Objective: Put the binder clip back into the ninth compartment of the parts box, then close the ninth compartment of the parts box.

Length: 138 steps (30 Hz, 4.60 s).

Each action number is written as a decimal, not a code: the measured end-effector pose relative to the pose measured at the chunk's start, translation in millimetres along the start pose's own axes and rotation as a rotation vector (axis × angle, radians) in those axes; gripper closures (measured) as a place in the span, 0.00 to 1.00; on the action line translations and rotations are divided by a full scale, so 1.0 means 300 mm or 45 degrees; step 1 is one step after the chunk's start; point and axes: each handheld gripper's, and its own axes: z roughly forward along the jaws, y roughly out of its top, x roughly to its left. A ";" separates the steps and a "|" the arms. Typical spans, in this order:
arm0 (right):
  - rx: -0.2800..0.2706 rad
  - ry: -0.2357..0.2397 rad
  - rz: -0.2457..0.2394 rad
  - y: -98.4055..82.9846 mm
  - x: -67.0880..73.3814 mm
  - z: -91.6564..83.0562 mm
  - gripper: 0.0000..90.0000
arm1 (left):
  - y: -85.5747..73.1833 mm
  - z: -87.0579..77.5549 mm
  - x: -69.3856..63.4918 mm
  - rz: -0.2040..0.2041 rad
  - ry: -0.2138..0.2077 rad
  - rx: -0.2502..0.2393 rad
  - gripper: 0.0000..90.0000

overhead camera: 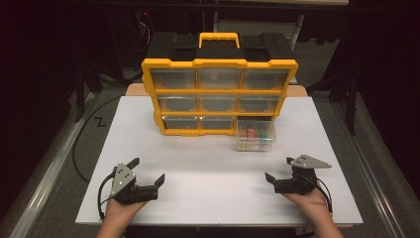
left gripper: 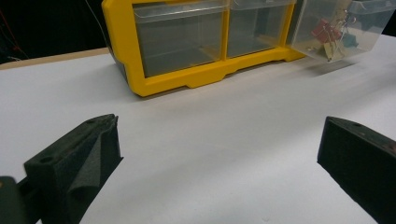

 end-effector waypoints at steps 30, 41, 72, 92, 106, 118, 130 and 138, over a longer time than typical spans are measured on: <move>-0.046 -0.112 -0.001 -0.012 0.025 -0.013 0.45 | 0.002 0.020 -0.025 0.066 -0.039 0.035 0.00; -0.073 -0.128 0.009 -0.011 0.026 -0.020 0.79 | 0.000 0.020 -0.017 0.052 -0.042 0.029 0.00; -0.160 -0.086 0.000 0.019 0.048 0.005 1.00 | 0.003 0.022 -0.022 0.079 -0.065 0.028 0.00; -0.135 -0.091 -0.001 0.117 0.067 0.111 1.00 | 0.005 0.013 -0.024 0.097 -0.099 0.007 0.00; -0.126 -0.118 -0.037 0.173 0.083 0.144 1.00 | 0.009 0.006 -0.009 0.084 -0.092 -0.011 0.00; -0.135 -0.113 -0.038 0.200 0.084 0.150 1.00 | 0.009 0.004 -0.010 0.079 -0.092 -0.019 0.00; -0.126 -0.129 -0.032 0.216 0.068 0.170 1.00 | 0.010 0.003 -0.009 0.081 -0.099 -0.023 0.00; -0.111 -0.142 -0.031 0.227 0.061 0.183 1.00 | 0.011 0.001 -0.008 0.079 -0.101 -0.028 0.00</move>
